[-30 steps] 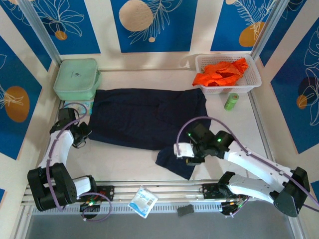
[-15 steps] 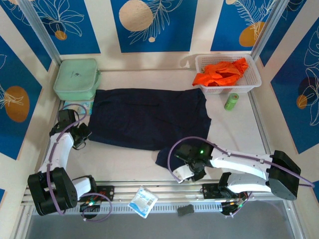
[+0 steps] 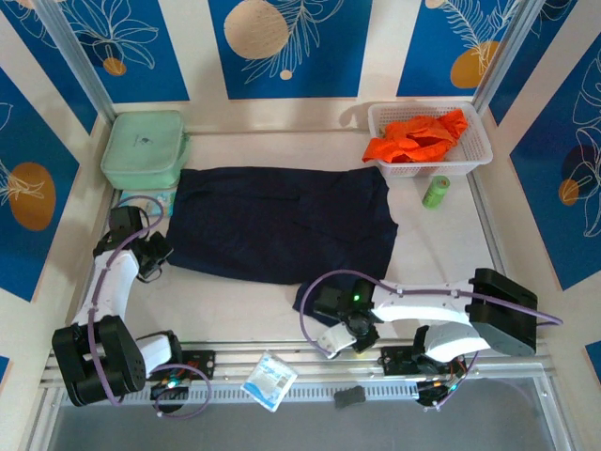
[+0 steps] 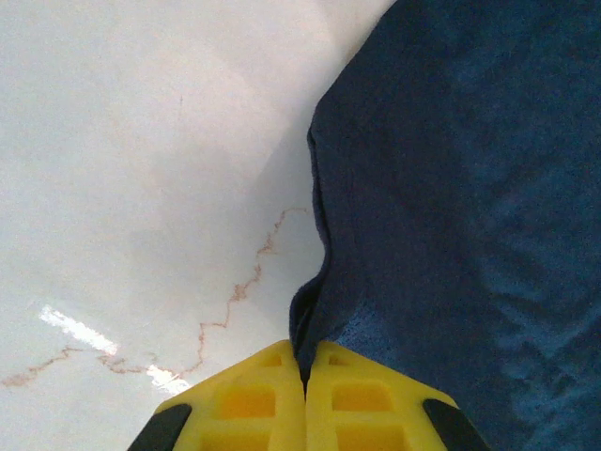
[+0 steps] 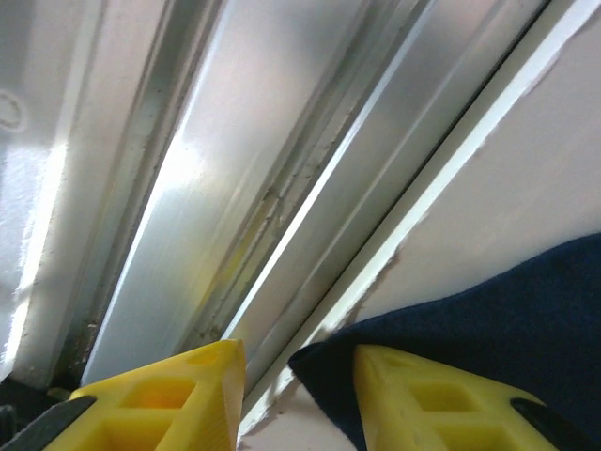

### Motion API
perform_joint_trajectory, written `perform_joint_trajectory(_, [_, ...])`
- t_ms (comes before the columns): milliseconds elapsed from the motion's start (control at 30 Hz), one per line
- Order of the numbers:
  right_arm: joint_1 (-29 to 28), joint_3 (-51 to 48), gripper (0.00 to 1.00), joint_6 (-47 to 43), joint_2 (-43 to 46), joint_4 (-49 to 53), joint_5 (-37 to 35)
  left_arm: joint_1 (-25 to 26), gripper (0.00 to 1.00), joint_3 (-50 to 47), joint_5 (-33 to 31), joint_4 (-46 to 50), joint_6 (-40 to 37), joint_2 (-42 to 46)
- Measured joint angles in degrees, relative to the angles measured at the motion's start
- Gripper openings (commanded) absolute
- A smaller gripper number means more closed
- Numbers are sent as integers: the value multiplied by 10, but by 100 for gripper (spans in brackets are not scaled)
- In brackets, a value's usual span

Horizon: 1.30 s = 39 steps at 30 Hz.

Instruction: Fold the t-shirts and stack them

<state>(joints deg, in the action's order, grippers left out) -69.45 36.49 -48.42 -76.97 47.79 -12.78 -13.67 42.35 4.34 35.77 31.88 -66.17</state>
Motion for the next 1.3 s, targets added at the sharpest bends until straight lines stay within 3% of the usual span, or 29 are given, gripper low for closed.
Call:
perform_joint_trajectory(400, [-10, 1, 0, 26, 3, -7, -27, 0, 0, 0, 2, -7, 7, -8])
perform_joint_trajectory(667, [-4, -16, 0, 29, 56, -8, -38, 0, 0, -10, 18, -11, 13, -9])
perform_joint_trajectory(867, [-9, -16, 0, 52, 148, 24, -61, 1, 0, -35, 38, -6, 28, -2])
perform_joint_trajectory(1300, [-66, -4, 0, 129, 340, 172, -109, 19, 0, -45, 46, 96, 69, 155])
